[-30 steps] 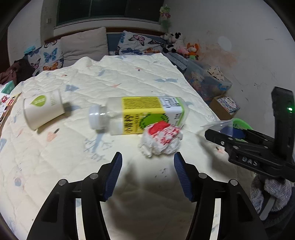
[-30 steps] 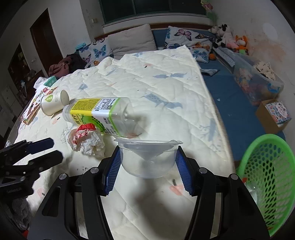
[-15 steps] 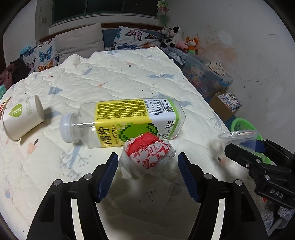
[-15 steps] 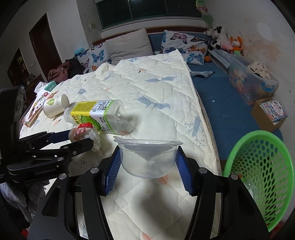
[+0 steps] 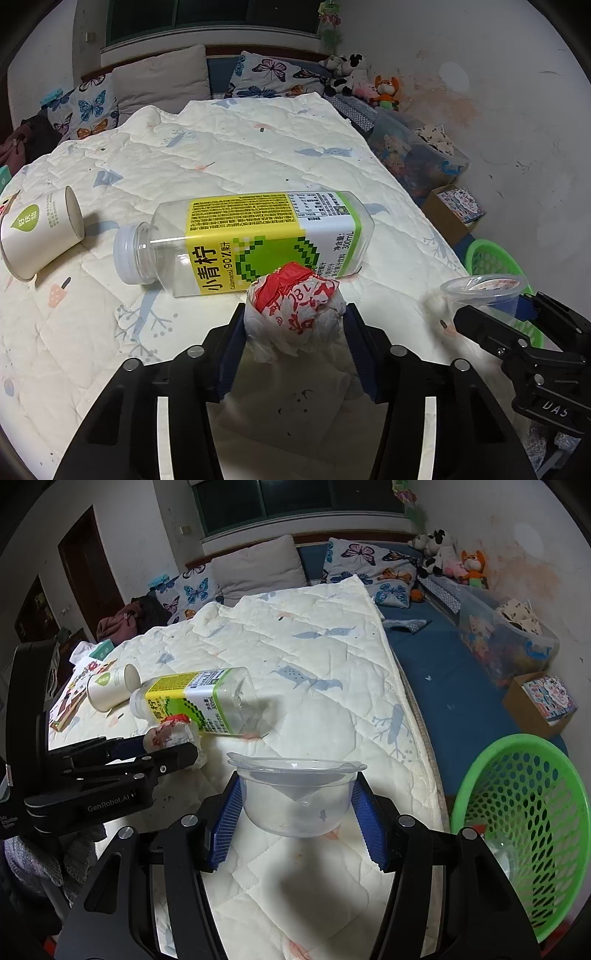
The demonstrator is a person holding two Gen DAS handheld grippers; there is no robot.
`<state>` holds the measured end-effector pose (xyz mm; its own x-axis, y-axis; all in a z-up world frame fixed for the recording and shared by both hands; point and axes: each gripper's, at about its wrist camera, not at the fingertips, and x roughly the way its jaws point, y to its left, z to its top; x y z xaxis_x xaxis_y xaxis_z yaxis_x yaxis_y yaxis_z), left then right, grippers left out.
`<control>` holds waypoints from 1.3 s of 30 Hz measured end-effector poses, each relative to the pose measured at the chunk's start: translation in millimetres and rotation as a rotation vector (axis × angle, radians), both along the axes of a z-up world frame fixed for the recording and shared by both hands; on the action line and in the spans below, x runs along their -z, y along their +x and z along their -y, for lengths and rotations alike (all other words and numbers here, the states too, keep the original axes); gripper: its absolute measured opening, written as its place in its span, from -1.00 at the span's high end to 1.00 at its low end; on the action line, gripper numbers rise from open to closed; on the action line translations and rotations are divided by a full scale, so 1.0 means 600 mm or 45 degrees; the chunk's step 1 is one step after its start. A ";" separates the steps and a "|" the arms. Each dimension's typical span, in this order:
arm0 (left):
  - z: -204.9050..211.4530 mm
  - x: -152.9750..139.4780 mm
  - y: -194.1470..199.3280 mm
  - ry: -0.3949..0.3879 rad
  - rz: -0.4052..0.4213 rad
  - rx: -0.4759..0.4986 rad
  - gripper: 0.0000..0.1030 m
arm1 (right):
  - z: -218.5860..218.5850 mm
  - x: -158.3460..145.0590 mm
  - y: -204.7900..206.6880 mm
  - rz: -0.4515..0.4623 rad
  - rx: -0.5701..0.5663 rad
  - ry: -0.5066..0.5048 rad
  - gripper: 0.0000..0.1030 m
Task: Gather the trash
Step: 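Grasp the crumpled red-and-white paper with the left tool, then carry the clear cup and crumpled paper to the green basket and release both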
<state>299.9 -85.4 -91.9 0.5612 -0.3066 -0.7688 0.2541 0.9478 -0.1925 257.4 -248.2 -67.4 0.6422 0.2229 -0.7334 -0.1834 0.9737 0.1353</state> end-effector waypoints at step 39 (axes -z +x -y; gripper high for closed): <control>0.118 -0.137 -0.136 -0.063 0.226 0.267 0.13 | 0.201 -0.014 -0.135 0.032 0.331 -0.004 -0.14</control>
<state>218.4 -156.1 -9.8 0.6058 -0.4650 -0.6455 0.4775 0.8615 -0.1724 176.1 -368.8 -58.8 0.6954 0.0452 -0.7172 0.0701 0.9890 0.1304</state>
